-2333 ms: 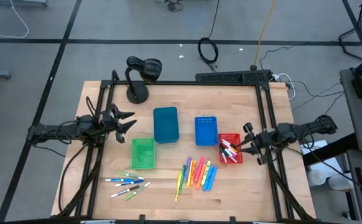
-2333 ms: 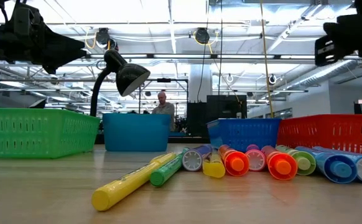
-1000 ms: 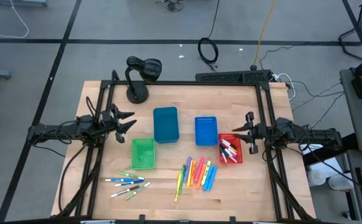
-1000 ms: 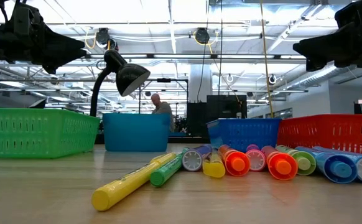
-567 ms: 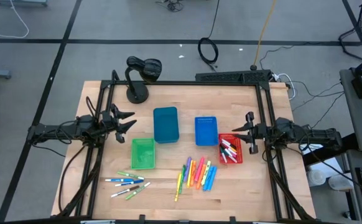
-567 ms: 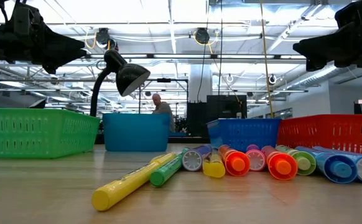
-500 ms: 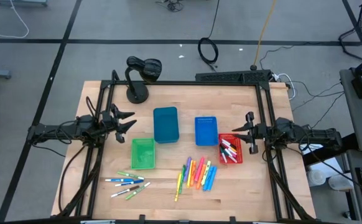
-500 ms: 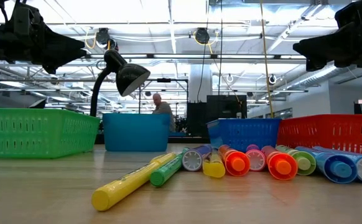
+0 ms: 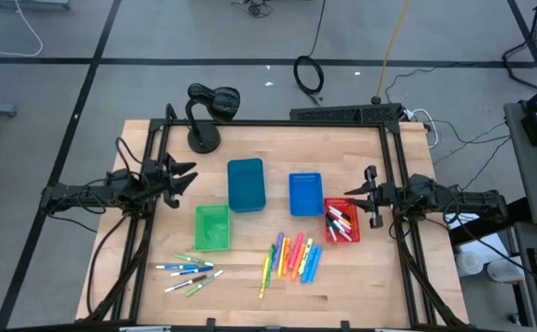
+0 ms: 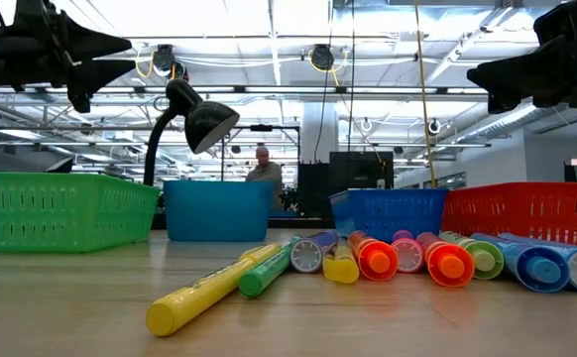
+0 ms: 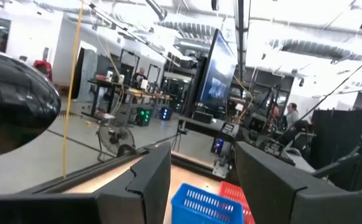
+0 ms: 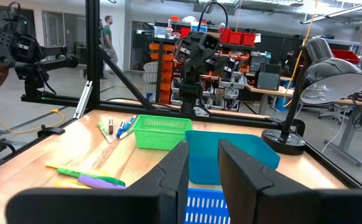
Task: Pick & Place Markers
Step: Put the top green marker pen into the dark blue bin
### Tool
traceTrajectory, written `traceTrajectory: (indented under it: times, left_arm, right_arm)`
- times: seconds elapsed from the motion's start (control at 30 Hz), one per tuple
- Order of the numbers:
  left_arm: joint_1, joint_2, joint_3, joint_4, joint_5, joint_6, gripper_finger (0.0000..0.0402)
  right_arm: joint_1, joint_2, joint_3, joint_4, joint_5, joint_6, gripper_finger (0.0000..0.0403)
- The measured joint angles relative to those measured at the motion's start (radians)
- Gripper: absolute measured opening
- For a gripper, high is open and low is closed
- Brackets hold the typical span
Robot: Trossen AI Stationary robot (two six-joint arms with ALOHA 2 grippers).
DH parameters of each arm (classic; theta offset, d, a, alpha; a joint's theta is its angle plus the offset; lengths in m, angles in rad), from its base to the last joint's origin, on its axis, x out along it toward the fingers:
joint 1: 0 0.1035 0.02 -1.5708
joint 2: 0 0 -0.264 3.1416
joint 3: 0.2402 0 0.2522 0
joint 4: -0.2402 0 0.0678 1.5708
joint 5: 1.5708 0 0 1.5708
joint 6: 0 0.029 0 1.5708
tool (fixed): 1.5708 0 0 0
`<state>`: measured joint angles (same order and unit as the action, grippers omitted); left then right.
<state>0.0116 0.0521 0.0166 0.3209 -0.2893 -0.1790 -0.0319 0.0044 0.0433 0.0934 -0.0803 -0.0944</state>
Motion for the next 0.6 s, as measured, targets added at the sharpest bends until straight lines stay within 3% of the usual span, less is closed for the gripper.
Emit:
traceTrajectory:
  times: [0.37, 0.53, 0.6]
  left_arm:
    - [0.0, 0.0, 0.0, -0.015, 0.008, -0.086, 0.0184]
    - [-0.012, 0.02, 0.069, -0.01, 0.203, -0.147, 0.0184]
    - [-0.045, 0.071, 0.149, -0.066, 0.215, -0.12, 0.0184]
  right_arm:
    - [0.0, 0.0, 0.0, 0.0, 0.001, 0.0, 0.0071]
    - [0.0, 0.0, 0.0, 0.0, 0.001, 0.0, 0.0071]
    - [0.0, 0.0, 0.0, 0.0, 0.001, 0.0, 0.0071]
